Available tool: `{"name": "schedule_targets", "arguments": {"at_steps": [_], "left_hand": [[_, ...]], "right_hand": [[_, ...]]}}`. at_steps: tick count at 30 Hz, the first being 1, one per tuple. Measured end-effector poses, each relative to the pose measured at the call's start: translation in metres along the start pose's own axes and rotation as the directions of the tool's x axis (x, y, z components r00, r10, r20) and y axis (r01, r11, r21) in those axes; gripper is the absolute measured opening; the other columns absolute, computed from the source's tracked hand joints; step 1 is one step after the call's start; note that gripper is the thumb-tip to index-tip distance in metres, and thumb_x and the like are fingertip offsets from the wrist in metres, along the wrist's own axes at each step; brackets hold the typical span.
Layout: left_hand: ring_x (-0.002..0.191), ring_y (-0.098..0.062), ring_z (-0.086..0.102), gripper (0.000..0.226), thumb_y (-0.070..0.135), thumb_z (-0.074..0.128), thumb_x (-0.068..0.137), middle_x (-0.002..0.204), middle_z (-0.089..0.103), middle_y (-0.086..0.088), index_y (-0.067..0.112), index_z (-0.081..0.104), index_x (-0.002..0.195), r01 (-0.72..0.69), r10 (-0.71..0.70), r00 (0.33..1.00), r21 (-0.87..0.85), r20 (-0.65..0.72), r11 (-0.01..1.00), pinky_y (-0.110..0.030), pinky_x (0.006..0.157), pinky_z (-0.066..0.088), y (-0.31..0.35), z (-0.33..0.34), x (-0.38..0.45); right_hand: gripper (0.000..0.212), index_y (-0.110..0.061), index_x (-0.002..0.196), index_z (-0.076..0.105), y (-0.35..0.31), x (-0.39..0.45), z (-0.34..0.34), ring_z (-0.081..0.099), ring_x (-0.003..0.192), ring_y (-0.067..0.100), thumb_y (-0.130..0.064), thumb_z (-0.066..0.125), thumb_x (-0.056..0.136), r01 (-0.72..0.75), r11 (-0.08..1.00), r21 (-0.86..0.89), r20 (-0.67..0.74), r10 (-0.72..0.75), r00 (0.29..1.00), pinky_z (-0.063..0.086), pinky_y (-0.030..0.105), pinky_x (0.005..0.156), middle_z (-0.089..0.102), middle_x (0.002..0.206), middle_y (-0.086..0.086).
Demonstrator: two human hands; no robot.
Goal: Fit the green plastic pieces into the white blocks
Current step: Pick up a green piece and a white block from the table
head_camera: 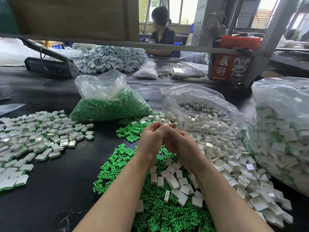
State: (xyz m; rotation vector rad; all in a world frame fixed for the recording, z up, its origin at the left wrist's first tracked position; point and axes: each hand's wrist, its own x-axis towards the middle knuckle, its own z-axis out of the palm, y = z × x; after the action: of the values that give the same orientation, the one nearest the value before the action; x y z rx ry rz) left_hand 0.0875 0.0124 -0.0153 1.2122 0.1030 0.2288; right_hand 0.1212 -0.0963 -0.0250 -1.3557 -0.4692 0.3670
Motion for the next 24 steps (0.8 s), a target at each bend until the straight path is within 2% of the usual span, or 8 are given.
{"name": "schedule_targets", "arguments": {"at_steps": [5,7,9,13,16,19,22,24], "left_hand": [[0.065,-0.018,0.064,0.005,0.005,0.062,0.083,0.105,0.074,-0.013,0.004,0.059,0.079,0.015,-0.014,1.0,-0.026,0.02,1.0,-0.031,0.055,0.05,0.0,0.001,-0.002],[0.065,-0.016,0.065,0.017,0.011,0.064,0.077,0.104,0.074,-0.013,-0.002,0.061,0.087,0.023,-0.023,1.0,-0.023,0.017,0.999,-0.029,0.055,0.051,0.0,0.001,-0.002],[0.066,-0.017,0.065,0.018,0.008,0.061,0.086,0.102,0.074,-0.014,-0.007,0.062,0.096,0.026,-0.027,1.0,0.005,0.012,1.0,-0.029,0.057,0.052,0.001,-0.001,-0.001],[0.057,-0.015,0.059,0.01,0.003,0.056,0.092,0.071,0.067,-0.004,0.004,0.065,0.087,0.038,-0.039,0.999,0.041,0.022,0.998,-0.024,0.057,0.052,0.006,-0.012,0.002],[0.062,-0.01,0.065,0.01,0.005,0.059,0.092,0.076,0.071,-0.003,0.005,0.068,0.097,0.063,-0.062,0.997,-0.016,0.053,0.998,-0.02,0.061,0.053,0.009,-0.019,0.004],[0.073,-0.012,0.07,0.01,0.006,0.061,0.092,0.084,0.075,-0.005,0.008,0.07,0.096,0.076,-0.074,0.994,-0.031,0.076,0.997,-0.02,0.066,0.055,0.01,-0.021,0.006],[0.081,-0.018,0.073,0.009,0.009,0.062,0.092,0.096,0.076,-0.011,0.009,0.068,0.099,0.072,-0.071,0.995,-0.022,0.072,0.997,-0.03,0.077,0.056,0.013,-0.027,0.008],[0.09,-0.022,0.074,0.013,0.013,0.062,0.091,0.1,0.076,-0.011,0.009,0.065,0.103,0.043,-0.045,0.998,0.039,0.053,0.998,-0.034,0.082,0.054,0.02,-0.038,0.009]], "right_hand": [[0.032,0.004,0.092,0.062,0.0,0.0,0.0,0.041,0.051,0.006,-0.028,0.059,0.094,0.005,1.0,-0.02,-0.021,-0.006,1.0,0.035,0.018,0.047,0.049,0.057,-0.007],[0.033,0.002,0.088,0.062,0.0,0.0,0.0,0.04,0.051,0.007,-0.03,0.059,0.094,0.009,1.0,-0.024,-0.033,-0.009,0.999,0.034,0.018,0.047,0.048,0.056,-0.007],[0.035,-0.004,0.08,0.062,-0.001,-0.001,0.001,0.037,0.05,0.008,-0.037,0.057,0.093,0.005,1.0,-0.017,-0.031,-0.006,1.0,0.033,0.018,0.046,0.046,0.056,-0.006],[0.049,-0.005,0.092,0.059,-0.002,0.002,0.003,0.034,0.048,0.01,-0.05,0.042,0.096,-0.048,0.997,0.065,0.025,0.046,0.999,0.027,0.019,0.043,0.044,0.061,0.001],[0.045,-0.008,0.086,0.057,-0.001,0.004,0.002,0.035,0.048,0.011,-0.039,0.032,0.104,-0.061,0.992,0.113,0.051,0.055,0.997,0.022,0.021,0.043,0.044,0.065,0.006],[0.04,-0.008,0.089,0.055,-0.002,0.005,0.0,0.032,0.047,0.013,-0.035,0.031,0.104,-0.06,0.992,0.107,0.077,0.052,0.996,0.022,0.022,0.041,0.042,0.064,0.007],[0.037,-0.008,0.087,0.057,-0.005,0.004,-0.001,0.036,0.047,0.012,-0.034,0.035,0.103,-0.066,0.997,0.038,0.045,0.064,0.997,0.025,0.021,0.042,0.045,0.061,0.005],[0.04,-0.01,0.077,0.058,-0.008,0.003,-0.002,0.039,0.044,0.012,-0.032,0.039,0.103,-0.046,0.999,-0.028,-0.024,0.045,0.999,0.027,0.021,0.042,0.047,0.055,0.001]]}}
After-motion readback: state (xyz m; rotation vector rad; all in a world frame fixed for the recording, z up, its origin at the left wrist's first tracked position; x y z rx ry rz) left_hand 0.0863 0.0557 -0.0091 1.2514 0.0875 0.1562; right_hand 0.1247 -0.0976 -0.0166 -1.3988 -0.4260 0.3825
